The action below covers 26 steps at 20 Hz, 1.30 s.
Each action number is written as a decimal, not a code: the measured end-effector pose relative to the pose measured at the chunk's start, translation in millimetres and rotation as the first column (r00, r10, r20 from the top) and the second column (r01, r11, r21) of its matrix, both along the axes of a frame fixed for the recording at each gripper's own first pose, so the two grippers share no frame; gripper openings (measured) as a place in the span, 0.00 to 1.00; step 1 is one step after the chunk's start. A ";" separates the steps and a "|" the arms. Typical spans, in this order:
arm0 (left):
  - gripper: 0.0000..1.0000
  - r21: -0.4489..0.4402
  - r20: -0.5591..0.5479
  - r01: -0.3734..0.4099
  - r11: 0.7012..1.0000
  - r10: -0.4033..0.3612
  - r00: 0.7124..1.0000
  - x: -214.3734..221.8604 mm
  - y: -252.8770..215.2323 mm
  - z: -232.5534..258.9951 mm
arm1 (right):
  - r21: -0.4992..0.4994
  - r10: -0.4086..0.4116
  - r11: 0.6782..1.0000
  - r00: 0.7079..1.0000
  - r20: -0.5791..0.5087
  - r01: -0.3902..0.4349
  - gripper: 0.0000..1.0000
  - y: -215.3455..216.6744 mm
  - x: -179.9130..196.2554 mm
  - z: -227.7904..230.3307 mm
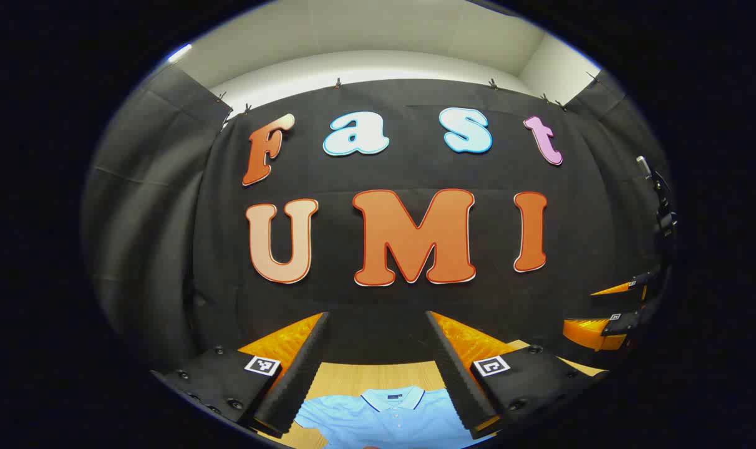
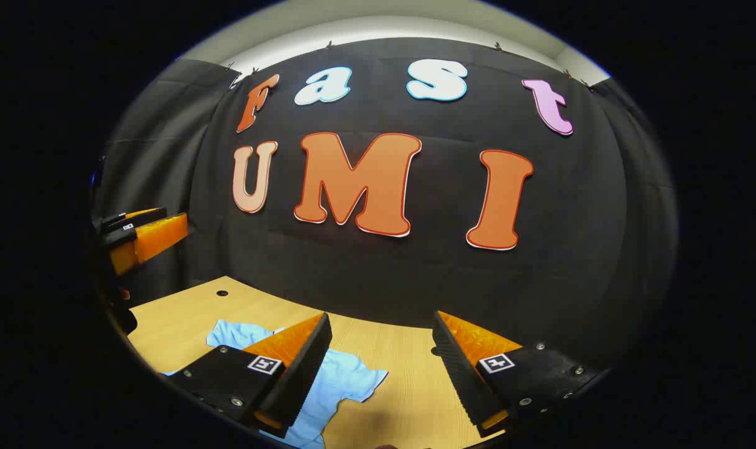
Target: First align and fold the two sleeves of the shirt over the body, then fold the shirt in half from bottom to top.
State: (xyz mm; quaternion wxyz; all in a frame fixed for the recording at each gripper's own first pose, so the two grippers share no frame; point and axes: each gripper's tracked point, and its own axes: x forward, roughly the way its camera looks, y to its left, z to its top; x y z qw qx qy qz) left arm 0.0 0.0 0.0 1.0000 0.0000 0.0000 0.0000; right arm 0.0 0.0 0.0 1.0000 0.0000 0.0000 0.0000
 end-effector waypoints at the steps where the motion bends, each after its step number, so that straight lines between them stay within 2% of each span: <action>1: 0.97 0.004 0.004 0.016 1.000 -0.016 1.000 2.1 -1.3 -0.1 | -0.004 -0.014 1.000 1.000 -0.002 0.014 0.99 0.7 1.5 -1.7; 5: 0.97 0.025 0.025 0.065 0.998 -0.066 0.998 14.5 6.8 4.6 | 0.038 -0.058 0.998 0.998 -0.034 0.059 0.99 11.6 8.8 -2.7; 10: 0.97 0.047 0.044 0.087 0.995 -0.089 0.995 19.6 22.8 6.7 | 0.036 -0.096 0.995 0.993 -0.071 0.098 0.99 21.4 22.3 -7.9; 14: 0.99 0.041 0.030 0.068 0.997 -0.069 0.997 20.5 34.4 0.9 | 0.014 -0.099 0.995 0.989 -0.108 0.101 0.99 22.1 35.5 -19.6; 21: 0.98 0.049 0.022 0.007 0.999 -0.008 1.000 16.9 47.2 -2.7 | 0.005 -0.086 0.996 0.968 -0.238 0.090 0.99 10.1 61.1 -63.7; 24: 0.99 0.064 0.015 -0.028 0.998 0.027 1.000 13.8 52.2 -4.3 | 0.001 -0.038 0.999 0.952 -0.302 0.040 0.99 12.3 74.9 -89.8; 26: 0.99 0.073 0.007 -0.047 0.996 0.047 0.999 12.6 55.0 -7.2 | 0.004 -0.008 1.000 0.930 -0.367 0.010 0.99 15.1 85.9 -113.5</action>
